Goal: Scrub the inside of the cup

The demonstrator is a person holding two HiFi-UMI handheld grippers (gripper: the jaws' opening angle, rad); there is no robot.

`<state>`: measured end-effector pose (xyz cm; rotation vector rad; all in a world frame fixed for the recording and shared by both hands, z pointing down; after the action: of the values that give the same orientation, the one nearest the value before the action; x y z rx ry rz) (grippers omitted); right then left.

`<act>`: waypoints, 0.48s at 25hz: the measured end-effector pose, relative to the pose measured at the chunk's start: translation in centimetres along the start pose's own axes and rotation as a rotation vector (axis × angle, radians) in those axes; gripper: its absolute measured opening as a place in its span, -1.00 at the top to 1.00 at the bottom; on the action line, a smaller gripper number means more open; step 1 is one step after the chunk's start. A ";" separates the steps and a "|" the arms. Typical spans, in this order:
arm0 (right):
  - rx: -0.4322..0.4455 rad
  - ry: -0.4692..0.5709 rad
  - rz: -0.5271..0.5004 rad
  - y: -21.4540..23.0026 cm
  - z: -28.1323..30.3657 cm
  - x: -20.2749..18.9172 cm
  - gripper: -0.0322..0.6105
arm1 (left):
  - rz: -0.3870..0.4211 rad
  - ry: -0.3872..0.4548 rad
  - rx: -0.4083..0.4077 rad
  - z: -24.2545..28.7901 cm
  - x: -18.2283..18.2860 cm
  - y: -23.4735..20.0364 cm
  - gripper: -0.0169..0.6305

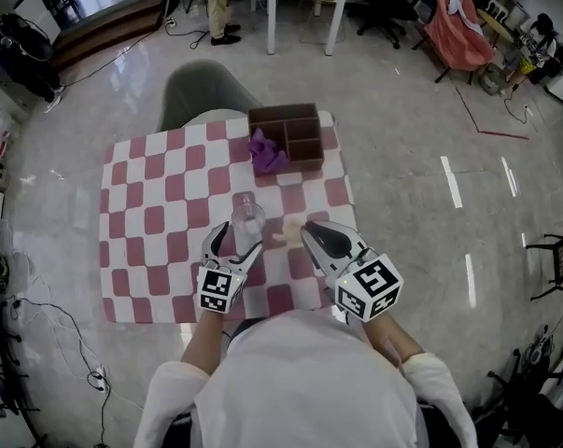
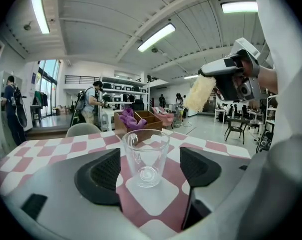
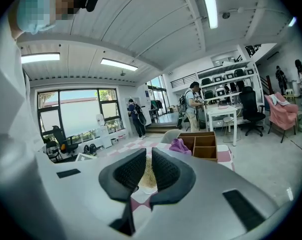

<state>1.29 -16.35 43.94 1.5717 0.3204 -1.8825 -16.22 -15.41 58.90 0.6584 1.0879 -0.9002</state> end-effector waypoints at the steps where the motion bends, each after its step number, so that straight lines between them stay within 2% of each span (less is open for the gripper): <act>1: 0.005 0.000 -0.001 0.0 0.1 0.0 0.72 | 0.003 0.005 0.007 -0.3 0.2 0.1 -0.21; 12: 0.053 0.018 -0.028 -0.4 0.0 -0.3 0.72 | 0.015 0.061 0.075 -4.1 4.5 1.7 -0.21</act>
<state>1.04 -15.91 44.12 1.6281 0.3038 -1.9133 -15.71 -12.51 53.34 0.7595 1.1061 -0.9170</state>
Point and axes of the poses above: the fingertips, and each gripper's own axes: z forward along the fingers, y to its right, x out of its top, the point moved 5 cm from there along -z, backward along the fingers, and after that the axes turned 2 degrees about z, right-handed, at the moved point
